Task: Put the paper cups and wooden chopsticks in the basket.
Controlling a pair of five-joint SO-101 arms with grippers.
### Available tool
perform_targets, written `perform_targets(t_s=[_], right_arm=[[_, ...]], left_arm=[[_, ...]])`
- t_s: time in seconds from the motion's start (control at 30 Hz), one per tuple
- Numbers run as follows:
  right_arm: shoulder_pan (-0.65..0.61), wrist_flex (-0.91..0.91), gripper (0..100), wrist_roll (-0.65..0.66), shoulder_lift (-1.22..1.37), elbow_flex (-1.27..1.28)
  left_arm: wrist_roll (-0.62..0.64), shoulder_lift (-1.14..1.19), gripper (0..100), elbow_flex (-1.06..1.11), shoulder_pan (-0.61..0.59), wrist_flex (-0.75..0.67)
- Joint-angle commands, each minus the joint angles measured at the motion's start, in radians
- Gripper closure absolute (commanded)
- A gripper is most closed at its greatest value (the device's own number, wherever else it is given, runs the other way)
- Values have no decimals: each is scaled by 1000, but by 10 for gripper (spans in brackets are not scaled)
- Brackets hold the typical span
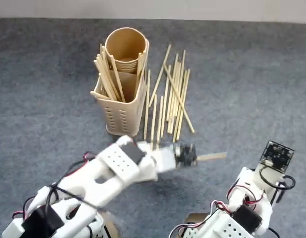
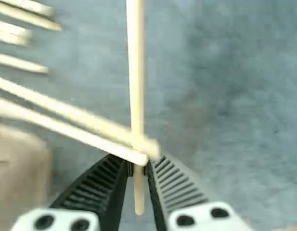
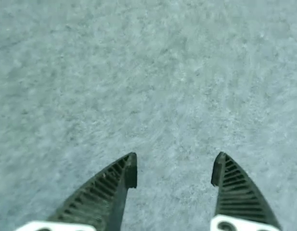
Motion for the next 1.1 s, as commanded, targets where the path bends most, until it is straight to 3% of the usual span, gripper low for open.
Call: perform_targets(t_s=[0.0,0.1,0.3,0.5,0.7,0.93,1.07], right_arm=[[-50,-2,746,9,-10,-1],[-74,-2,746,9,-10,1],[-119,-2,746,9,-10,30],[-177,-4,746,11,-10,54],[-180,-4,746,58,-10,56],[-180,-4,746,58,-10,56],[-182,-4,746,58,-10,56]], left_arm=[[-5,-12,995,-275,-5,189],[-2,-12,995,-487,-42,279],[104,-7,996,-881,-351,196],[149,-1,996,-1095,-377,181],[249,-1,996,-1001,-387,103],[543,-10,992,-714,-533,-140],[552,-13,898,-615,-561,-196]])
